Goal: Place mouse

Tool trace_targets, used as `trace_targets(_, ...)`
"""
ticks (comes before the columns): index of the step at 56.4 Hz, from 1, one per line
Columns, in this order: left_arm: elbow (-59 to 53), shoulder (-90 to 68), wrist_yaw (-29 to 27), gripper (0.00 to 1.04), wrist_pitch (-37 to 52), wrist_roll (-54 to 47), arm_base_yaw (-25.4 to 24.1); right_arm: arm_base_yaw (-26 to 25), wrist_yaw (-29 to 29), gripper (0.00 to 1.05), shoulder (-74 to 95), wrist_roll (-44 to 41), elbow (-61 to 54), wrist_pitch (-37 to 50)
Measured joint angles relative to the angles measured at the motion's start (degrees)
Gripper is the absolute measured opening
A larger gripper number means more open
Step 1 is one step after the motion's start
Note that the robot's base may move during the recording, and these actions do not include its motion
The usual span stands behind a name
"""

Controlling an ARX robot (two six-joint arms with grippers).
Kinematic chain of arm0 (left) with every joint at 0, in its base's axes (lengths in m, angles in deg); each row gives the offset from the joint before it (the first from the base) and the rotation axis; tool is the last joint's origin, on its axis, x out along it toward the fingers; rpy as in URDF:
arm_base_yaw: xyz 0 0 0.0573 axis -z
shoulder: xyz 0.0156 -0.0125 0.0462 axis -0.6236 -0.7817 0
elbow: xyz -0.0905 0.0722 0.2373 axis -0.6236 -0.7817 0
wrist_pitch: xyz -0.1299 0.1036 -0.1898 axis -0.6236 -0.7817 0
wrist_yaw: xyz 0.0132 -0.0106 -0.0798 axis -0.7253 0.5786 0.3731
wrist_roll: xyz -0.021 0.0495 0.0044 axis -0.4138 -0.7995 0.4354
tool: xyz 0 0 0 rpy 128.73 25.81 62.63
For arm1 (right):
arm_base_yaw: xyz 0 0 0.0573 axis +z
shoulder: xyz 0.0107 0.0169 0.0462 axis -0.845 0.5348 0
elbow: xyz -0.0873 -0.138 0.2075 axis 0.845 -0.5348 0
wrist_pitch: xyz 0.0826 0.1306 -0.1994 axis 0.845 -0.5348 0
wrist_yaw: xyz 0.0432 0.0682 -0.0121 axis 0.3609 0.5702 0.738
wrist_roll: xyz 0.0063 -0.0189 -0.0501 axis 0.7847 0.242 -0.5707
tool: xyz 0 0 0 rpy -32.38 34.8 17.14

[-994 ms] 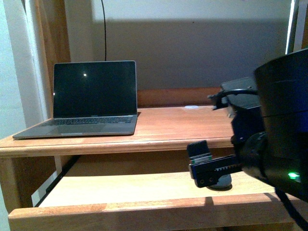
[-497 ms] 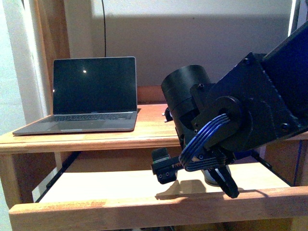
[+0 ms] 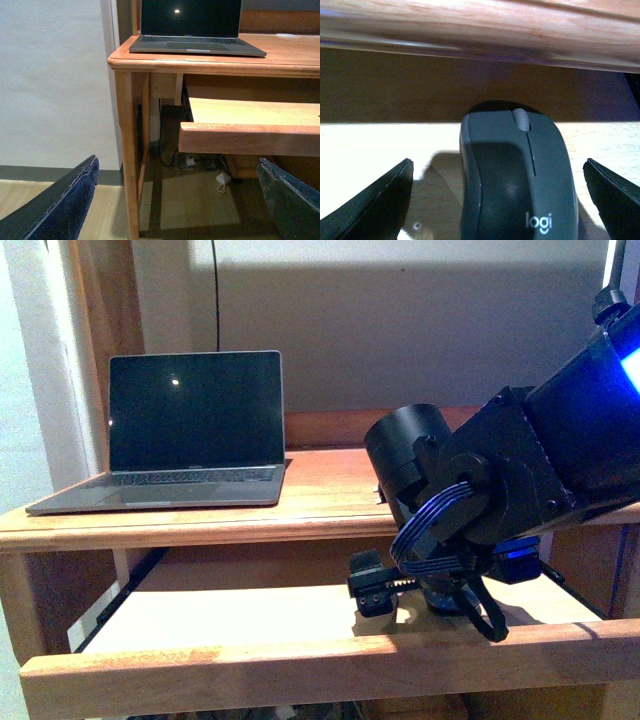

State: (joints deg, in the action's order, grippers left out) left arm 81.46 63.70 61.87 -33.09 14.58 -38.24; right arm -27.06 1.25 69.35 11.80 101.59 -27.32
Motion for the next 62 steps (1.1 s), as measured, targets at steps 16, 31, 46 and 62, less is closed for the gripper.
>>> trace_targets(16,0.00,0.00,0.00,0.97,0.00,0.00,0.00,-3.02,1.40,1.01,0.79,1.99,1.16,-0.79)
trace_targets(31,0.00,0.00,0.00,0.97,0.00,0.00,0.00,-4.57,4.39,0.67,-0.24,3.19,-0.85,-0.20)
trace_targets(46,0.00,0.00,0.00,0.97,0.00,0.00,0.00,-5.68,7.65,0.62,-5.05,3.56,-6.34,0.90)
trace_targets(62,0.00,0.00,0.00,0.97,0.00,0.00,0.00,-5.90,9.84,0.62,-16.57,4.04,-7.69,0.35)
